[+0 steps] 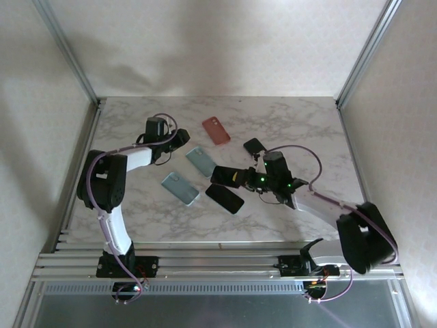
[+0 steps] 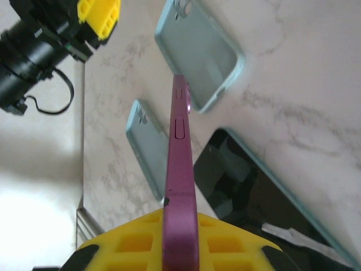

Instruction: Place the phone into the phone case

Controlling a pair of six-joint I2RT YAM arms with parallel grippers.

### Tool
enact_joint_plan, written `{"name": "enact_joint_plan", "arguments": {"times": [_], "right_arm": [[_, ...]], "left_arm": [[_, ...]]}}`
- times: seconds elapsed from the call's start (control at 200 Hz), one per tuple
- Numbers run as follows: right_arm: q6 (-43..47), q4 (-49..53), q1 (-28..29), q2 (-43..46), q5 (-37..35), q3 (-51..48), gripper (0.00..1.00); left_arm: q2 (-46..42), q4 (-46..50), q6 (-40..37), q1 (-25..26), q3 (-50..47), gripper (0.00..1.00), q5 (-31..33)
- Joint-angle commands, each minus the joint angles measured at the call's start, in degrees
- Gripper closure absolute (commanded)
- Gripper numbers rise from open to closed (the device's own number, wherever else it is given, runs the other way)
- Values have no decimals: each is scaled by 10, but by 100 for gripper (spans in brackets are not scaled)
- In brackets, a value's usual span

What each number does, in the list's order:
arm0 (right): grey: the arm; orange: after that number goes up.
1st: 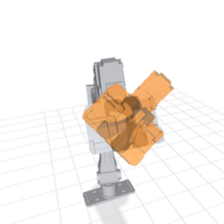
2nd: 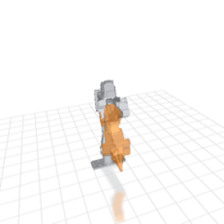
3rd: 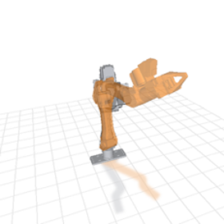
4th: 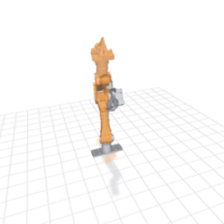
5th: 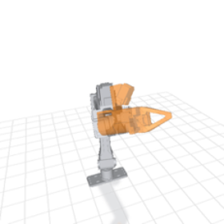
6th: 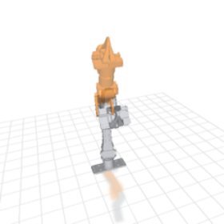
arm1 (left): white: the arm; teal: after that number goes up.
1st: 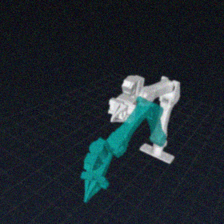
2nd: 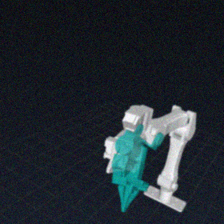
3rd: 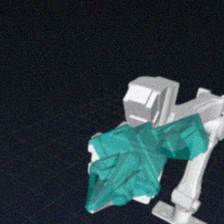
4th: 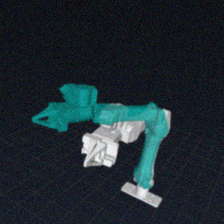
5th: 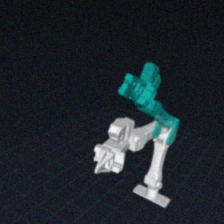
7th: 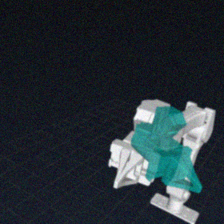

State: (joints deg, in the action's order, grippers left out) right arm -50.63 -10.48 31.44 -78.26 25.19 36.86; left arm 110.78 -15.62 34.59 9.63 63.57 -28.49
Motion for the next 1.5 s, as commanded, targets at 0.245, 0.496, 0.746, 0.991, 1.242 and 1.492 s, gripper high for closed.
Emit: {"name": "enact_joint_plan", "arguments": {"times": [0.245, 0.496, 0.746, 0.991, 1.242, 1.492], "right_arm": [[-7, -89, 3, -152, -9, 126, 100], [68, 2, 3, -184, -47, 185, 100], [134, 93, 2, -189, -79, 226, 100], [168, 132, 2, -186, -111, 226, 100], [211, 182, 2, -182, -149, 247, 100], [235, 207, -5, -179, -162, 264, 100]], "left_arm": [[45, -35, -2, -17, 17, 59, -24], [66, -38, -1, -16, 34, 59, -42], [66, -38, -3, -12, 27, 58, -46], [70, -38, -8, -4, 23, 58, -50], [74, -21, -17, 13, 35, 58, -53], [65, -21, -15, 36, 17, 58, -54]]}}
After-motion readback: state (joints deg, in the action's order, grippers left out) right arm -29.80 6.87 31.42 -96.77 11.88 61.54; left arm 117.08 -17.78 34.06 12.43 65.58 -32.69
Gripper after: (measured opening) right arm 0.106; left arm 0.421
